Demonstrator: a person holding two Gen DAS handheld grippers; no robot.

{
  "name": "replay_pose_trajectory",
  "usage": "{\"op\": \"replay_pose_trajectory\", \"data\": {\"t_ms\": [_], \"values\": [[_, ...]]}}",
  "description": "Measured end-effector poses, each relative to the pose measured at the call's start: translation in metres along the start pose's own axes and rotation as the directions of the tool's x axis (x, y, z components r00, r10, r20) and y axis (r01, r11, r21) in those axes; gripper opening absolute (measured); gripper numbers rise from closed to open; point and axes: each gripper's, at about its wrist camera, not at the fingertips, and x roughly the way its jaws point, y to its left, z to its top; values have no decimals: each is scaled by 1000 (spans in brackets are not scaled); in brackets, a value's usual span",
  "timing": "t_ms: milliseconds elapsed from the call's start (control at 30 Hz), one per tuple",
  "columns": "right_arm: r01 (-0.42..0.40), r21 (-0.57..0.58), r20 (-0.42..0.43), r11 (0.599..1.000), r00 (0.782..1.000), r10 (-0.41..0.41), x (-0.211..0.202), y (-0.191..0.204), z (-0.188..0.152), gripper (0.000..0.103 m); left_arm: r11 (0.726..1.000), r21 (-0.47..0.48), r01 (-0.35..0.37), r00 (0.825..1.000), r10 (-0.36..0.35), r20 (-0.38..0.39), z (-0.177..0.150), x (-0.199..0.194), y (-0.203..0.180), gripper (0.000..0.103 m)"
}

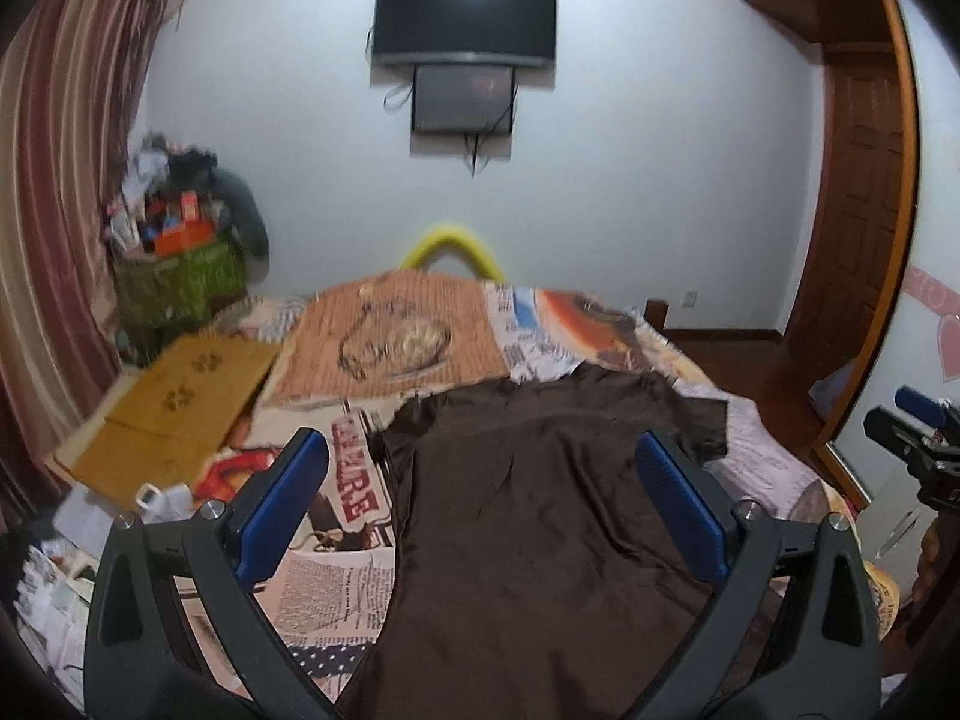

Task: Fold small clothes
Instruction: 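Lower both tools toward the brown T-shirt's hem and sleeve edges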

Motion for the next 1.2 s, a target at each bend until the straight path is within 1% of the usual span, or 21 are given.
{"op": "replay_pose_trajectory", "data": {"t_ms": [133,233,300,400,467,567,600,733,767,833,867,933,1033,1100,1167,1200], "values": [[37,40,-89,999,995,-33,37,-26,-11,103,999,-16,-30,997,29,-68,-4,51,18,103],[54,72,-152,996,987,-42,58,-42,-17,99,998,-17,-61,992,58,-109,-7,89,30,103],[78,69,-195,995,979,-63,72,-49,-21,96,996,-23,-83,986,79,-148,-9,114,39,103],[90,49,-230,995,970,-76,86,-56,-22,92,995,-52,-84,979,73,-193,-12,144,53,103],[88,41,-244,995,967,-75,95,-61,-22,89,994,-75,-78,971,58,-233,-14,165,65,103],[89,36,-262,995,962,-76,110,-70,-22,84,989,-106,-100,955,66,-290,-19,192,83,103],[86,38,-271,996,960,-73,114,-73,-20,84,987,-127,-102,949,58,-310,-21,202,92,103],[82,51,-294,995,954,-64,132,-82,-17,74,969,-210,-131,923,42,-382,-29,233,124,103],[77,56,-297,995,953,-57,138,-84,-16,71,963,-234,-134,916,30,-399,-31,242,132,101],[70,70,-313,995,949,-45,147,-91,-16,67,953,-271,-133,906,7,-422,-34,253,142,91],[68,77,-318,995,947,-40,153,-95,-16,67,948,-291,-127,900,-13,-435,-35,260,146,89],[64,94,-330,994,944,-29,163,-98,-16,66,936,-337,-106,888,-64,-455,-37,273,152,81],[56,98,-346,994,938,-19,175,-101,-16,63,921,-384,-70,871,-131,-473,-39,291,151,74],[53,84,-347,995,938,-20,181,-100,-13,63,913,-405,-35,857,-182,-483,-40,301,147,73],[45,75,-347,996,938,-16,186,-98,-11,63,888,-460,15,831,-267,-488,-44,314,145,73],[39,70,-343,997,939,-13,187,-97,-9,63,875,-483,27,823,-293,-486,-46,321,146,73]]}}
